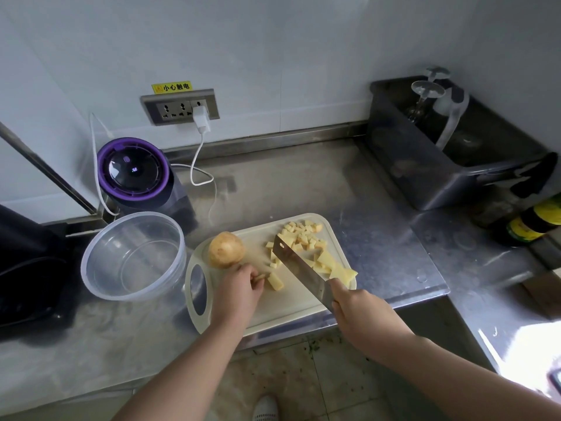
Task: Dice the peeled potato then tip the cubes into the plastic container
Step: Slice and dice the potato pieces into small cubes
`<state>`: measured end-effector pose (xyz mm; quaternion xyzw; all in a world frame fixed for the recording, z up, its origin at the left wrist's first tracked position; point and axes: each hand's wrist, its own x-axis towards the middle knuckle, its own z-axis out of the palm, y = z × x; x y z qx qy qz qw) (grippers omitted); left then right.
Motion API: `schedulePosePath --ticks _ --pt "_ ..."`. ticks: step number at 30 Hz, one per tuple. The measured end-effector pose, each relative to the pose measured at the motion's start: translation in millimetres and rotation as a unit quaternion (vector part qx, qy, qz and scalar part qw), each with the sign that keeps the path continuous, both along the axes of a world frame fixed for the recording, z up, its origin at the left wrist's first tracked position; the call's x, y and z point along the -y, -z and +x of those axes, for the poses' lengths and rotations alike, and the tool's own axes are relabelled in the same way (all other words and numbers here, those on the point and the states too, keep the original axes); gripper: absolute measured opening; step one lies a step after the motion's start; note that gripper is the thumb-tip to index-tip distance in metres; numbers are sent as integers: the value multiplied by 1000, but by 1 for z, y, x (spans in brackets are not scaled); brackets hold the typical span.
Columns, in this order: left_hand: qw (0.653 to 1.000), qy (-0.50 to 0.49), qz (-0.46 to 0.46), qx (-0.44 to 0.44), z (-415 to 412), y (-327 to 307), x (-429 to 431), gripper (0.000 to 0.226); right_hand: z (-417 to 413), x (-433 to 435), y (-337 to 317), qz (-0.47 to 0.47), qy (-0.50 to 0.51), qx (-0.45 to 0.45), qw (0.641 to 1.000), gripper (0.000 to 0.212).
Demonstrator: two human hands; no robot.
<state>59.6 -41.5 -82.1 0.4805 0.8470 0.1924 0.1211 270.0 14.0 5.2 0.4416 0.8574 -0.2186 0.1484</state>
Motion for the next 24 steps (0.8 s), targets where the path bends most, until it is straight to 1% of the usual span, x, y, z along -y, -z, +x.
schedulePosePath --ticks 3,10,15,19,24 --pt "1000 -16 4 1 4 -1 -9 17 1 -2 -1 1 1 -4 1000 31" --pt "999 -17 0 40 3 -1 -23 19 3 -4 -1 -5 11 11 1000 27" --pt "999 -4 -22 47 0 1 -20 20 -1 -4 3 -3 -3 17 1000 32" --pt "998 -8 -20 64 -4 2 -19 15 -3 -5 6 1 -15 14 1000 33" --pt "996 -15 -16 89 -3 1 -21 18 -1 -5 12 9 -27 38 999 33"
